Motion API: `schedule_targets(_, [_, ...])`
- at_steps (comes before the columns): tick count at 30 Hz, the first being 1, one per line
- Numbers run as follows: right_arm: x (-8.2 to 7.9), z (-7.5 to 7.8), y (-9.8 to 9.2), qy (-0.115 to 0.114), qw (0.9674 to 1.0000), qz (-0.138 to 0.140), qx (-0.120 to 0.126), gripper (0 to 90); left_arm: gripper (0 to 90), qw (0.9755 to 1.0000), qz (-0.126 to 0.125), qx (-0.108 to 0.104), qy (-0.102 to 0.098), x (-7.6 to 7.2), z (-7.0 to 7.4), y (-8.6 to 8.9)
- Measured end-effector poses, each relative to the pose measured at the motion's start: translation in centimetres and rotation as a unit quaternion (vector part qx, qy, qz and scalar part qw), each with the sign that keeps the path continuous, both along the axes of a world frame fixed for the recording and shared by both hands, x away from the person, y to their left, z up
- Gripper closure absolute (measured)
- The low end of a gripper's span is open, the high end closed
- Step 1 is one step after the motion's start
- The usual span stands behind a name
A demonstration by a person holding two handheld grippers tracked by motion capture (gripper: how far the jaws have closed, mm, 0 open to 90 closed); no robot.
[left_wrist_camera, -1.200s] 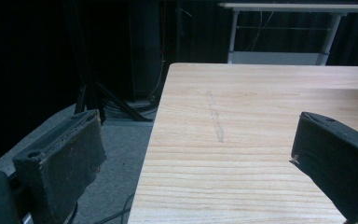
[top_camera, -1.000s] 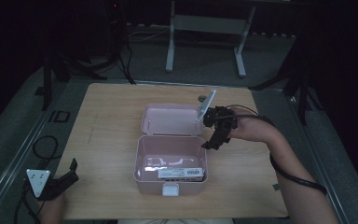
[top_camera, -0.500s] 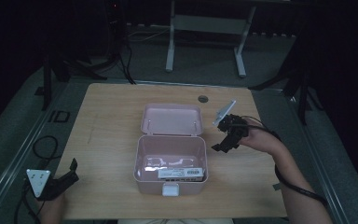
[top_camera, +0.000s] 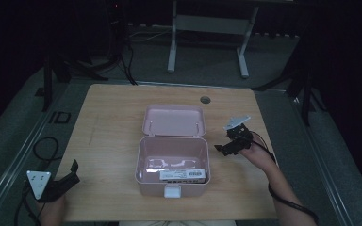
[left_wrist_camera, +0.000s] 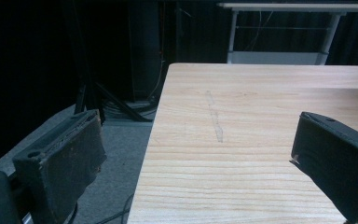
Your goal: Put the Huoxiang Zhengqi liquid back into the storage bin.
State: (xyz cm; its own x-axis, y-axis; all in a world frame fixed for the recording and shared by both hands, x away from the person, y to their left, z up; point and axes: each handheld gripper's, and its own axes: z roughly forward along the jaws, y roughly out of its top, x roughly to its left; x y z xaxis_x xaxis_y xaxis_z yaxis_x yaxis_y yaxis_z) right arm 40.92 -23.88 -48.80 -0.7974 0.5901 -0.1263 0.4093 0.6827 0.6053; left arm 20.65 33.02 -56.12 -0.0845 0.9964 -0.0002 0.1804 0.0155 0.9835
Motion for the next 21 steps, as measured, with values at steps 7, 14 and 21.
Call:
schedule_targets(7, [-0.3,-3.3,-1.4,-0.031,0.9977,-0.05,0.033,10.8,2.7,1.0,0.0,0.0,-0.001,0.0,0.0,0.0])
schedule_targets(14, [-1.0,-4.3,-3.0,-0.051,0.991,-0.093,0.082,10.8,2.7,1.0,0.0,0.0,-0.001,0.0,0.0,0.0])
schedule_targets(21, [-1.8,-5.2,-4.6,-0.059,0.9858,-0.12,0.101,10.8,2.7,1.0,0.0,-0.001,-0.001,0.0,0.0,0.0])
